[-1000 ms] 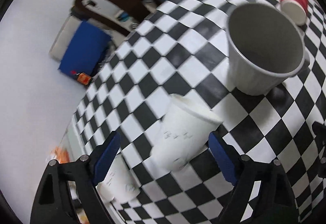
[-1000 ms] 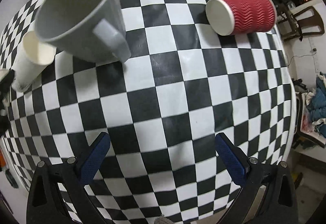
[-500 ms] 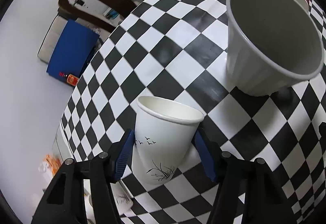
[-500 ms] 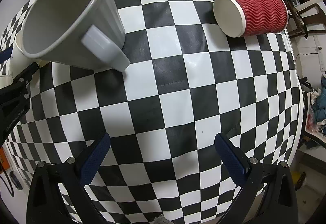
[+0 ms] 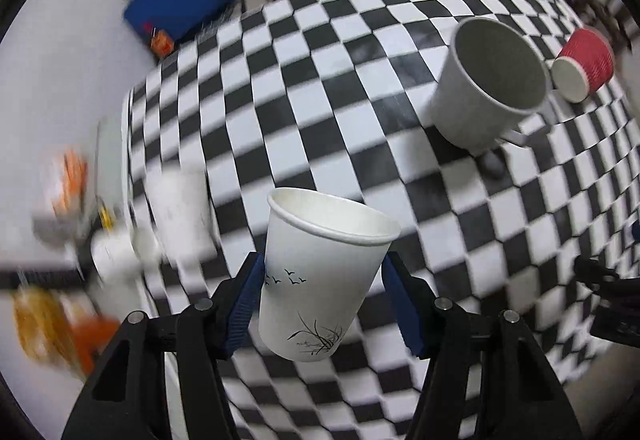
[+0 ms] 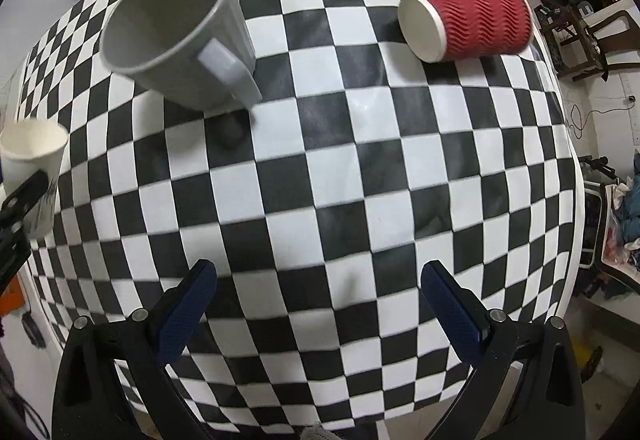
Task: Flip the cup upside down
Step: 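Lift the paper cup off the table with the left tool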
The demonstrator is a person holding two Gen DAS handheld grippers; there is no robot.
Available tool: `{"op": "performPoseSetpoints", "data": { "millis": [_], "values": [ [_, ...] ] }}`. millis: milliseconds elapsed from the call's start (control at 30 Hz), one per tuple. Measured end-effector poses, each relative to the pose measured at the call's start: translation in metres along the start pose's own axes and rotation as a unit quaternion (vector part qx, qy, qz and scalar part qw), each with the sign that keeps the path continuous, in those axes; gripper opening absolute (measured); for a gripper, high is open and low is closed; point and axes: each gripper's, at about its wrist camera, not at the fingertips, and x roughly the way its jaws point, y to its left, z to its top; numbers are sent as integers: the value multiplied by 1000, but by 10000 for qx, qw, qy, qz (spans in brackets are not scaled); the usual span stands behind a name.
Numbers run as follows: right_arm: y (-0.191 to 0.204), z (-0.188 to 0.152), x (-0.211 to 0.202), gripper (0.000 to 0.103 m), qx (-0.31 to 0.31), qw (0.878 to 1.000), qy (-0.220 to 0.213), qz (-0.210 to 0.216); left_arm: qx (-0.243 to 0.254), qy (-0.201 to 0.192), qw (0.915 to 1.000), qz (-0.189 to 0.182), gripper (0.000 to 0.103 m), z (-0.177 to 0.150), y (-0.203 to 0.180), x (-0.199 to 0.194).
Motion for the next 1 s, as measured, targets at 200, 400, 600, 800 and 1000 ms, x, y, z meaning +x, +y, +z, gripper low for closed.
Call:
{"op": "performPoseSetpoints", "data": {
  "millis": [200,400,600,800,1000],
  "values": [
    [-30,-29,-1,103,2,10000,69,27,-1011,520,9903,-805,58,-48,-24,-4],
    [-62,-53,15,103,88,9998,185,6,-1850,1124,9631,-1601,58,-77,-56,12],
    [-96,-62,31,103,266,9992,288,13,-2431,1501,9354,-2082,58,-82,-88,36],
    [-120,-63,41,103,438,9984,346,-22,-2290,1432,9441,-1891,60,-68,-118,47],
    [-132,-61,44,103,545,9978,367,-52,-2292,1490,9439,-1854,64,-63,-133,58]
  ]
}}
